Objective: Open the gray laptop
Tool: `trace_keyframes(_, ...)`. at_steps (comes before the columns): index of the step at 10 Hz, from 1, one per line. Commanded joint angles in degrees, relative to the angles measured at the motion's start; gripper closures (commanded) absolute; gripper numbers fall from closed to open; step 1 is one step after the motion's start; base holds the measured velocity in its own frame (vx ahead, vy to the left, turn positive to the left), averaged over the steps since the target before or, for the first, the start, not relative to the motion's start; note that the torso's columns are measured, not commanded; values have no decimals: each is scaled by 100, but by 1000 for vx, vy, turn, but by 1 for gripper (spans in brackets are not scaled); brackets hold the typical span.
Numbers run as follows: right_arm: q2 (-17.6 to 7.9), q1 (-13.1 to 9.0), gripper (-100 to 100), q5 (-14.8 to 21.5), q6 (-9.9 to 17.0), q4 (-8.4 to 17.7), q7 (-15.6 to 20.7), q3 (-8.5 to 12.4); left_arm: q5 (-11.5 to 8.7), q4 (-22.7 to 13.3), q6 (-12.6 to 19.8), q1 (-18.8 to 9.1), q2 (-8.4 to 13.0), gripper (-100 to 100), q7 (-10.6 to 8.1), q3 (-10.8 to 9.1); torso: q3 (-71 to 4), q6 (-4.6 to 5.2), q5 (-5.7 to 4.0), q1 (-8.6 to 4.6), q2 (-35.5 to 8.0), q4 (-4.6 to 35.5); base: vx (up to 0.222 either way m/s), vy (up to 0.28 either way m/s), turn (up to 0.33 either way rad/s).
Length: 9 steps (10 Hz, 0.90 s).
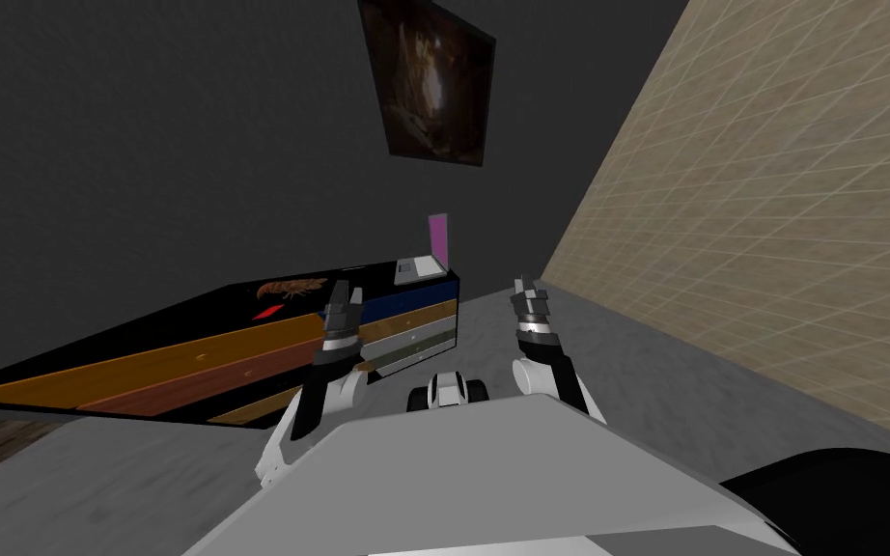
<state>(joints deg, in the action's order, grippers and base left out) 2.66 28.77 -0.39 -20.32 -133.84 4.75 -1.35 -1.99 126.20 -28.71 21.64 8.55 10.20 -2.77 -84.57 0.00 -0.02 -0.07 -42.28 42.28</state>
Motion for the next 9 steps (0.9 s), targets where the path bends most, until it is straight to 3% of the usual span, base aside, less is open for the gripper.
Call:
trace_keyframes(1,0,0,0,0,0,0,0,0,21,-425,330,-459,252,-100,27,67,1,0,1,4,-1,1,-24,-132,-42)
trace_keyframes(8,-1,0,0,0,0,0,0,1,52,-1331,914,-1555,678,-100,86,162,1,-1,1,5,-1,1,-10,-79,-29)
trace_keyframes(9,0,0,0,0,0,0,0,0,52,-1331,914,-1620,678,-100,86,162,1,1,-1,-3,-1,0,-5,-68,-17)
